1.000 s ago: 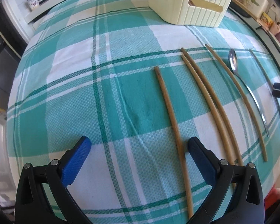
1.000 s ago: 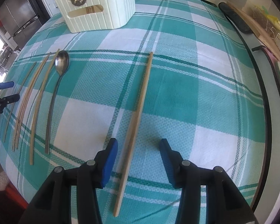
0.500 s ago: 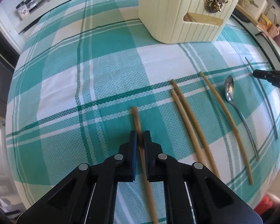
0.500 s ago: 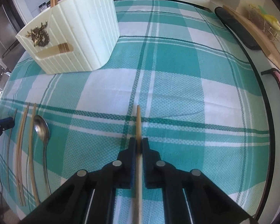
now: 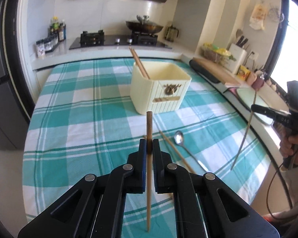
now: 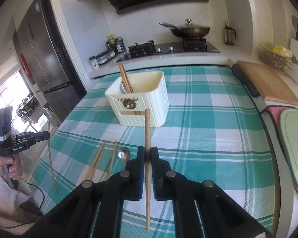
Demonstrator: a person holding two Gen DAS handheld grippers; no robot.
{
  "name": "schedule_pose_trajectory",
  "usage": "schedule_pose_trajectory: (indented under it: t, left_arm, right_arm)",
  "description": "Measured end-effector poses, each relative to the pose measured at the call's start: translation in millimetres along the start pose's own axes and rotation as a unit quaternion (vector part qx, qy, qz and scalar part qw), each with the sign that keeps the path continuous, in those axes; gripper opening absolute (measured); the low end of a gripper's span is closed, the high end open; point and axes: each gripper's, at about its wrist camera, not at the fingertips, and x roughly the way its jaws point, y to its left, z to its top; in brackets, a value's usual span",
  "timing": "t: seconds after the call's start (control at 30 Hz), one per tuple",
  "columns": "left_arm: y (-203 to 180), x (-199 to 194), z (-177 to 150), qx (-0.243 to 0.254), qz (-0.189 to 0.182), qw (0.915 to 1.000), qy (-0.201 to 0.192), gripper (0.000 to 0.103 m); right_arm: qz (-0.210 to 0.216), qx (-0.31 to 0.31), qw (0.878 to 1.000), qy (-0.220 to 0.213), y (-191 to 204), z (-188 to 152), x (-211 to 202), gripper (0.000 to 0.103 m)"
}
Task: Organize utensils
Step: 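Carry both chopsticks to the caddy and drop them in with both tools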
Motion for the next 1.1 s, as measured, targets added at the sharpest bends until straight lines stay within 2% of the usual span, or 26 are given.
schedule_pose_trajectory:
  t: [0.23,0.4,0.87,1.1]
  left_arm:
    - [-9,-43,12,-0.005,-0.024,0.9976,-0.065,0.004]
    - [-10,-61,26,-0.011,-0.039,0.9946,-0.096,0.004]
    - [-2,-73,92,-0.014,-0.057,0.989,-0.136,0.004]
    - [-2,-77,149,-0.012,-0.053,0.9804,-0.19,0.004]
  right_arm:
    - [0.006,-0.008,0.997,-0.07,19,0,-31,0.006]
    - [0.006,-0.034,0.993,-0.115,37,16,-45,0.006]
    - [0.001,-0.069,0.988,-0.135,41,82,-31,0.006]
    - [-0.001,-0.092,0.982,-0.165,49,127,-24,0.006]
